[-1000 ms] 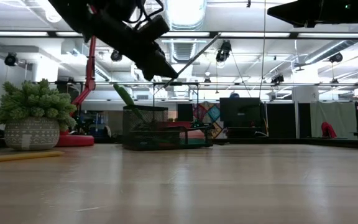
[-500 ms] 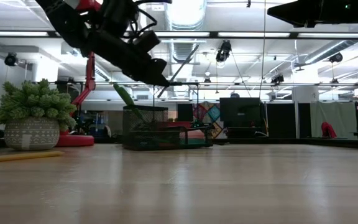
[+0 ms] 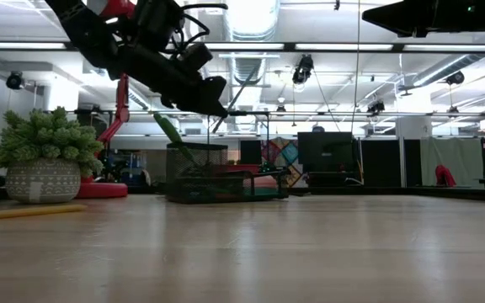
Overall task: Pick and place office supplies into organizer
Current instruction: Put the blue pencil into the black desk organizer, then put the yellow pencil into the black desk organizer
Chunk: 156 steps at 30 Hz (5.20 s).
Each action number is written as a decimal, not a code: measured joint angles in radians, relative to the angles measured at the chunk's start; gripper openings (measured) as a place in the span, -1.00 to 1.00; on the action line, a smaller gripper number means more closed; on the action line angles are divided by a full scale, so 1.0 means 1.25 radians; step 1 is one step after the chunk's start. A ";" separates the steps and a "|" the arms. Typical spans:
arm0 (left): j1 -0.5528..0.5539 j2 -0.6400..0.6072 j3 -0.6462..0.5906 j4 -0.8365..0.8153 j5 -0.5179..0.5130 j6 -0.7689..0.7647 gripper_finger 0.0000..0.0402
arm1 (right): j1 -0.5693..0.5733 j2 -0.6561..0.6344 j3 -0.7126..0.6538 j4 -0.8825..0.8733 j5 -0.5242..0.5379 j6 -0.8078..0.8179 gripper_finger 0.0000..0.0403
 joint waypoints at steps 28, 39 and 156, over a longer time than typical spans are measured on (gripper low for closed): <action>-0.006 0.034 -0.070 0.062 -0.085 -0.118 -0.99 | 0.000 0.000 0.000 0.000 0.000 0.000 -0.81; -0.006 0.038 -0.068 0.086 -0.036 -0.119 -0.99 | 0.000 0.000 0.000 -0.012 0.000 0.000 -0.81; -0.184 -0.303 -0.068 -0.328 0.577 -0.437 -0.65 | 0.000 0.000 0.000 -0.014 0.000 0.000 -0.81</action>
